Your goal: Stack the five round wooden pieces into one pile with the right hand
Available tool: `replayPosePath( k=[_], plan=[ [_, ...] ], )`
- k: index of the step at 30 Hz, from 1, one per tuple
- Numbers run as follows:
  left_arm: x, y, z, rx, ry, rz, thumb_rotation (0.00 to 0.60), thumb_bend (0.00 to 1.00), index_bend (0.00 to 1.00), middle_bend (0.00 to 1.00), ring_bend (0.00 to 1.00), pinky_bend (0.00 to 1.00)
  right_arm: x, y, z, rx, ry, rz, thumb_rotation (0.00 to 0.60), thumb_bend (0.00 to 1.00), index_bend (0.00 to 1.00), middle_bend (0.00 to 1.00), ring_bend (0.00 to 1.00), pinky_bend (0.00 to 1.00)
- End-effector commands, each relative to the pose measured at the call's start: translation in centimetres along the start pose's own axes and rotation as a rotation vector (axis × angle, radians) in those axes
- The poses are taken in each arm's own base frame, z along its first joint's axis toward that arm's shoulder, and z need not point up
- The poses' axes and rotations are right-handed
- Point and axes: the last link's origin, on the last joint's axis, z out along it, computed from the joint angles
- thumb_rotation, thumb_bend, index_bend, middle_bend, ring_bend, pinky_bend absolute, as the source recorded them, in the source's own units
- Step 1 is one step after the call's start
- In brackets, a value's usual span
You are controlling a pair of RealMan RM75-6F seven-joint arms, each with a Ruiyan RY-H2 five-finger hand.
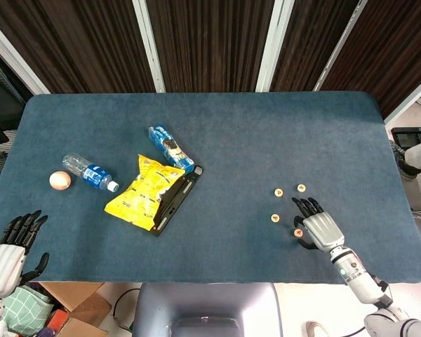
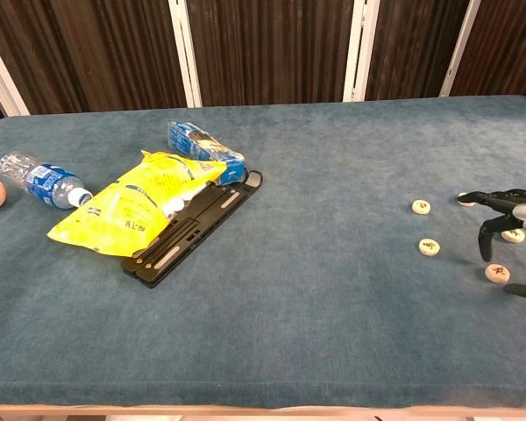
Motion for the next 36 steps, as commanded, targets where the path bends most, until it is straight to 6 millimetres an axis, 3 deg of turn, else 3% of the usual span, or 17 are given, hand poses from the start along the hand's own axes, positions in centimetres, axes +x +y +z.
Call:
replayPosePath(
  k=[1,13,19,27,33,36],
  plan=[
    [0.1,0.0,-0.1,-0.003,0.003,0.002,0.6,0.46,0.0,0.0,0.02,0.09,-0.2,-0.1,0.2,0.001,-0.007,0.004,0.6,0.38,0.59,0.0,0.0,0.0],
    [0.1,-0.1,0.0,0.003,0.001,0.003,0.6,0.46,0.0,0.0,0.02,0.09,-0.4,-0.2,0.4,-0.01,-0.03,0.0,0.6,0.43,0.6,0.0,0.0,0.0],
    [0.1,-0.2,0.0,0.008,0.0,-0.002,0.6,0.46,0.0,0.0,0.02,0.09,1.3,-0.2,0.7,-0.019,0.044,0.038,0.6,0.44,0.62,0.0,0.0,0.0],
    [0.1,-0.2,0.1,0.004,-0.002,-0.007,0.6,0.46,0.0,0.0,0.02,0.09,3.9,-2.2,3.8,-0.006,0.063,0.076,0.6,0.44,0.62,0.0,0.0,0.0],
    [0.3,-0.4,0.0,0.011,0.005,-0.008,0.6,0.46,0.0,0.0,0.02,0.09,4.2,-4.6,6.5,0.009,0.009,0.076,0.6,0.44,0.61,0.0,0.0,0.0],
    [0.5,-0.4,-0.1,0.012,0.009,-0.011,0.6,0.46,0.0,0.0,0.02,0.09,4.0,-5.2,6.9,0.01,0.0,0.074,0.6,0.44,0.61,0.0,0.0,0.0]
  ],
)
